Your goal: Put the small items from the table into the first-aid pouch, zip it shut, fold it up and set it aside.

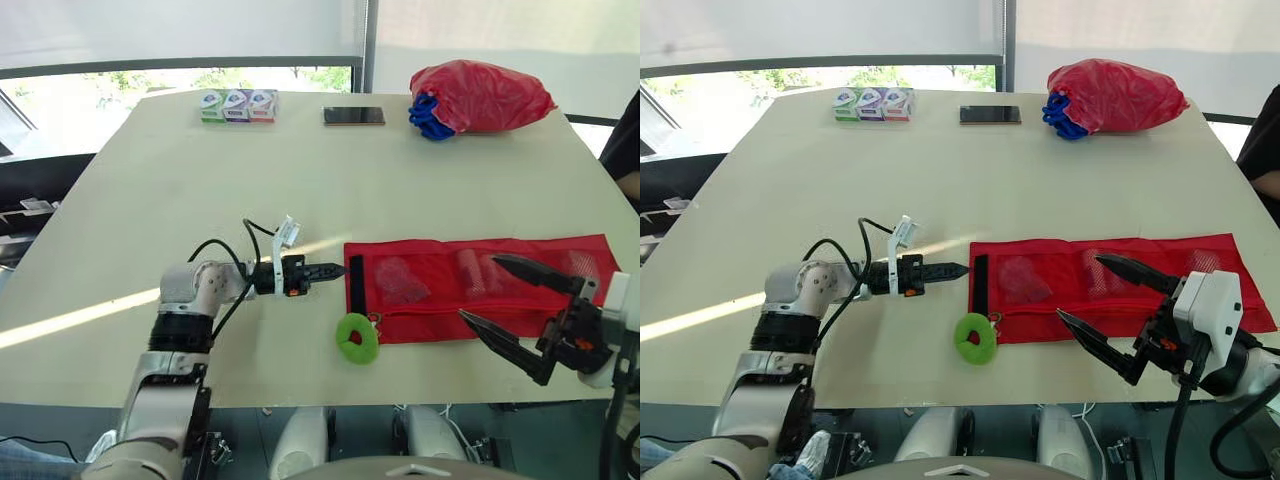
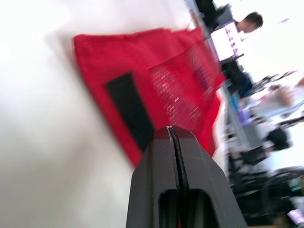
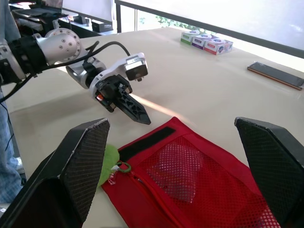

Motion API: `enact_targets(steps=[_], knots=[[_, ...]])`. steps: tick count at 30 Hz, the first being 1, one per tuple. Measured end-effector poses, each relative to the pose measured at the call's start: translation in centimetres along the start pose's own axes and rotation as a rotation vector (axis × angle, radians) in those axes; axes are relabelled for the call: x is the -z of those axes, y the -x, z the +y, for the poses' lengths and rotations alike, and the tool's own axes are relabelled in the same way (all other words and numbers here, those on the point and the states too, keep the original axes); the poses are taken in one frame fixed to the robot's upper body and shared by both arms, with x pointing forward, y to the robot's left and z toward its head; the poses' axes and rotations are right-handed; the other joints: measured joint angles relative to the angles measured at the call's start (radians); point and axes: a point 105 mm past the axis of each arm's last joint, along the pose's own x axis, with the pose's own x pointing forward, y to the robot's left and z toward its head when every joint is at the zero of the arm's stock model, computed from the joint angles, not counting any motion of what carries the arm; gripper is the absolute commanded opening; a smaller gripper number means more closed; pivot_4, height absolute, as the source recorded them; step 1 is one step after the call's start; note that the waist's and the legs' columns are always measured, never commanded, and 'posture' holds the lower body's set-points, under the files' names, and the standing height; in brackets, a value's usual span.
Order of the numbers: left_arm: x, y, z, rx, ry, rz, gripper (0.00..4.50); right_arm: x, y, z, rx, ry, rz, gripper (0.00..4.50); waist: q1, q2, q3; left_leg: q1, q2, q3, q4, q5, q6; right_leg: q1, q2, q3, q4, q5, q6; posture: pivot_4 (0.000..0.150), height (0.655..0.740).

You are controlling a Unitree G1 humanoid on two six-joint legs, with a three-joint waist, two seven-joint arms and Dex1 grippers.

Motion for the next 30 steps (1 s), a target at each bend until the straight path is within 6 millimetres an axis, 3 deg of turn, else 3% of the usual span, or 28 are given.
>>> enact_targets(steps=[1,4,9,11,12,13,19,30], knots=[[0.2,-0.1,0.1,-0.013,-0.034,0.004,0.05,0.1,0.0,0.0,0.002,0.001,0.003,4.50,0.002,0.000,0.000,0.000,0.000,0.000,0.000,0.000,0.000,0.000,0.000,0.000,0.000,0.000,0.000,0.150,0.7400],[1.0,-0.2,-0.2,-0.034,-0.119,0.022,0.81,0.2,-0.2,0.2,-0.007,-0.006,-0.002,4.50,0.003,0.000,0.000,0.000,0.000,0.000,0.000,-0.001,0.001,0.000,-0.001,0.000,-0.001,0.000,0.000,0.150,0.7400],[1.3,-1.6,-1.4,-0.059,-0.190,0.008,3.33,0.0,-0.3,0.1,-0.001,0.003,-0.010,4.50,0.002,0.000,0.000,-0.001,0.000,-0.001,0.000,-0.002,0.003,0.000,-0.002,-0.001,-0.001,0.000,0.000,0.150,0.7400],[0.9,-2.0,-1.5,-0.109,-0.243,-0.003,4.02,0.0,-0.3,0.1,0.001,0.003,-0.011,4.50,0.002,0.000,0.000,0.000,0.000,-0.001,0.000,-0.002,0.004,0.000,-0.001,-0.001,0.000,0.000,0.000,0.150,0.7400],[0.8,-2.1,-1.5,-0.115,-0.256,-0.003,4.02,0.0,-0.3,0.1,0.002,0.003,-0.011,4.50,0.002,0.000,0.000,0.000,0.000,0.000,0.000,-0.002,0.004,0.000,-0.001,-0.001,0.000,0.000,0.000,0.150,0.7400],[0.8,-2.2,-1.6,-0.134,-0.296,0.000,4.38,0.0,-0.3,0.1,0.002,0.004,-0.011,4.50,0.002,0.000,0.000,0.000,0.000,0.000,0.000,-0.002,0.004,0.001,-0.001,-0.001,0.000,0.000,0.000,0.150,0.7400],[0.8,-3.8,-1.5,-0.237,-0.495,-0.022,4.38,0.0,-0.5,0.2,-0.003,0.001,-0.020,4.50,0.003,0.000,-0.001,0.000,-0.001,0.000,0.000,-0.002,0.004,0.001,-0.001,0.000,0.000,0.000,0.000,0.150,0.7400],[0.8,-3.4,-0.9,-0.340,-0.556,-0.052,4.38,0.2,-0.4,0.2,0.003,-0.007,-0.015,4.50,0.001,0.001,-0.002,0.001,0.000,0.000,0.000,-0.002,0.004,0.001,-0.001,0.000,0.000,0.000,0.000,0.150,0.7400]])
